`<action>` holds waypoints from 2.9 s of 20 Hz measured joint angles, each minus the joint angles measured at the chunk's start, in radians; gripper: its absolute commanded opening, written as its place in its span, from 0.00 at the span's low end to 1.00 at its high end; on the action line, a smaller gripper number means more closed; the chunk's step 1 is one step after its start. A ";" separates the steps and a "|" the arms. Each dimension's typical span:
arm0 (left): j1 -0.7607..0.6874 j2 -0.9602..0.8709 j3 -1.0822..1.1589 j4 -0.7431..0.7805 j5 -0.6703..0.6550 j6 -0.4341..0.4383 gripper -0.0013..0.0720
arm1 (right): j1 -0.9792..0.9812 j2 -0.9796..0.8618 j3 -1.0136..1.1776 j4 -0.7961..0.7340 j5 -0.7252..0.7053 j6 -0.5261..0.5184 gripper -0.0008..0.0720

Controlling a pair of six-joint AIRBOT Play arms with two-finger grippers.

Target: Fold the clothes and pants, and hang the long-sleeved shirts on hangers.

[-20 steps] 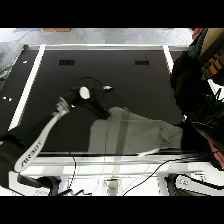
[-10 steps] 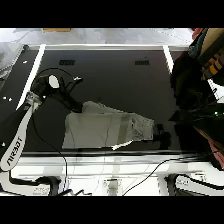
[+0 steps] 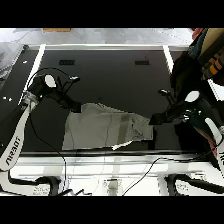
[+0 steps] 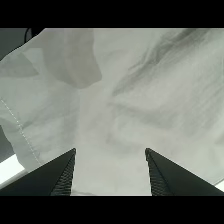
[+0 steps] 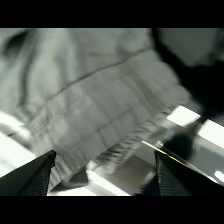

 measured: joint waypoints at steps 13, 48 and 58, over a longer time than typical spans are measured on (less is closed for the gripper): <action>0.001 0.000 0.000 -0.001 0.000 -0.041 0.71 | -0.022 -0.139 0.051 -0.116 -0.098 0.070 0.08; 0.000 0.000 0.000 -0.001 0.000 -0.045 0.71 | -0.146 -0.146 -0.111 0.187 -0.113 0.215 0.86; -0.001 -0.019 0.000 -0.001 0.000 -0.048 0.71 | -0.144 -0.306 -0.111 0.483 -0.017 -0.101 0.83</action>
